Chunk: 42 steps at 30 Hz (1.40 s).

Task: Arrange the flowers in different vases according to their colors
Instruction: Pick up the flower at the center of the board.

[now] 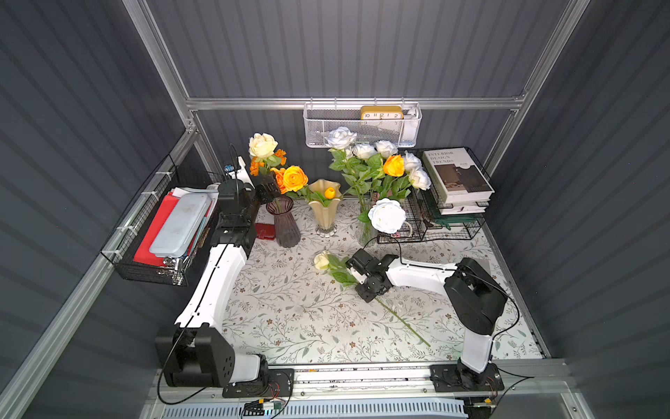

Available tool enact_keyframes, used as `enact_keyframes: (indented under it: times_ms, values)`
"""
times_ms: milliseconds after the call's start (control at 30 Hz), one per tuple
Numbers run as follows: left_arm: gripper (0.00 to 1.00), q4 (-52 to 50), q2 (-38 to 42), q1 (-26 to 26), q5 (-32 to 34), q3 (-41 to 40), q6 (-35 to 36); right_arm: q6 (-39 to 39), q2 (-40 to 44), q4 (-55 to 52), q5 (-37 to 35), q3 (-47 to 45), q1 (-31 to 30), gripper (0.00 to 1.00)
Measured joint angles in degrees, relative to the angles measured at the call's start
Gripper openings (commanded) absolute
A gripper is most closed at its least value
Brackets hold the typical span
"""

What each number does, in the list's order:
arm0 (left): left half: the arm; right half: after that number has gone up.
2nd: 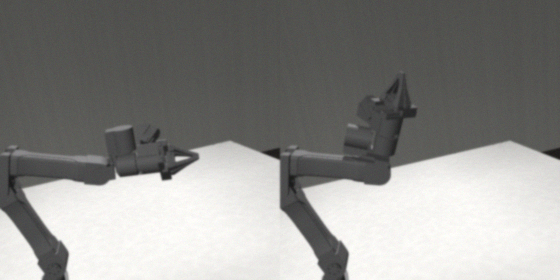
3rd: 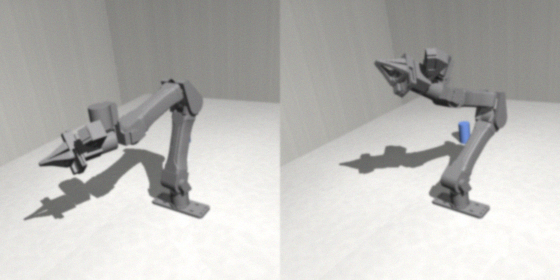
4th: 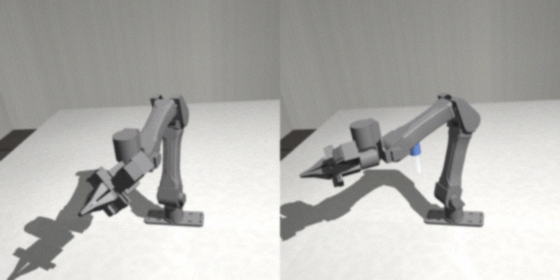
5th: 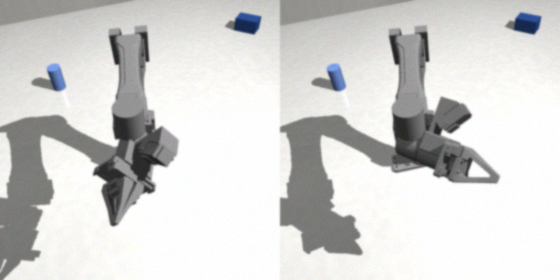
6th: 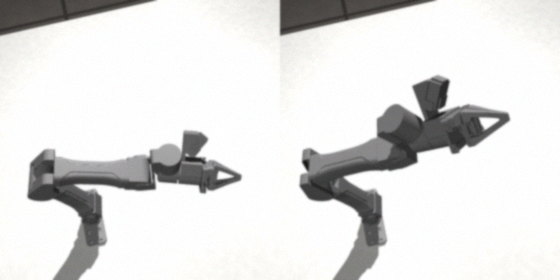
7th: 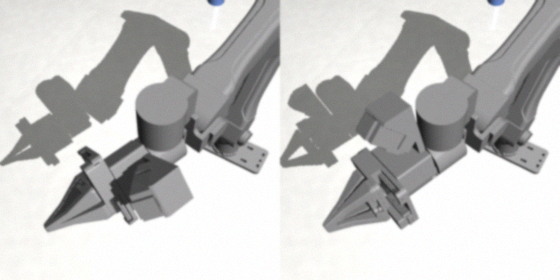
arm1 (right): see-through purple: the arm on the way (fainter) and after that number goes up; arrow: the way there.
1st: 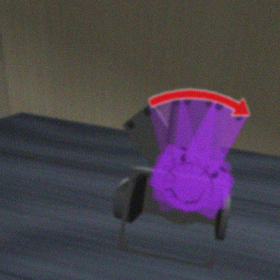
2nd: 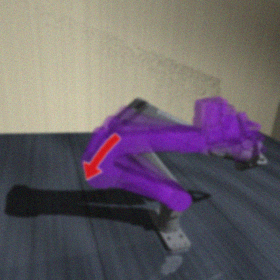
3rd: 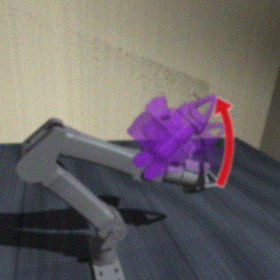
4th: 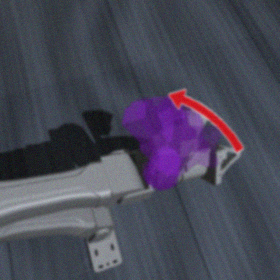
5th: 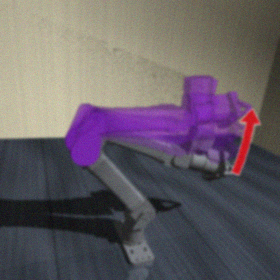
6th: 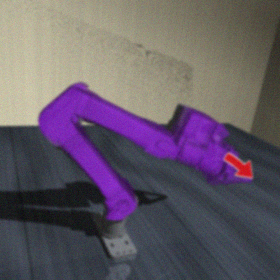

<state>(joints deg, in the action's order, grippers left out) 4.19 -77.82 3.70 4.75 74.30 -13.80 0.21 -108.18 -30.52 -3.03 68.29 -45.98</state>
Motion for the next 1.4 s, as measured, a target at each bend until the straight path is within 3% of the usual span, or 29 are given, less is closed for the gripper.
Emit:
enact_keyframes:
  times_ms: [100, 333, 633, 733, 967, 1167, 1400]
  values:
    - [0.99, -3.8, 3.9, 0.0, 0.4, 0.0, -0.1, -0.1, 0.0, 0.0, 1.4, 0.0, 0.4, 0.0]
    - [0.99, -12.1, 14.3, 0.0, 0.9, 1.0, -0.2, 0.2, 1.1, -1.3, 3.1, 0.1, 0.2, 0.0]
    - [0.99, -16.5, 28.4, 0.0, -2.1, 4.5, 0.3, 0.6, 16.9, -2.6, 4.2, 1.6, -8.8, 0.0]
    - [0.99, -17.4, 34.0, 0.0, -7.8, 4.5, 0.3, 1.4, 21.9, -2.4, 4.7, 4.4, -11.4, 0.0]
    - [0.99, -18.7, 41.5, 0.3, -28.0, 3.1, 0.0, 2.8, 32.4, 4.3, 4.8, 9.9, -11.9, 0.0]
    - [0.99, -16.6, 47.2, 1.0, -41.7, -8.9, -5.2, 2.7, 33.5, 10.3, 3.5, 14.5, -11.9, 0.0]
    - [0.99, -13.9, 48.6, 1.2, -51.2, -16.2, -8.9, 2.3, 32.4, 14.7, 1.7, 17.1, -11.2, 0.0]
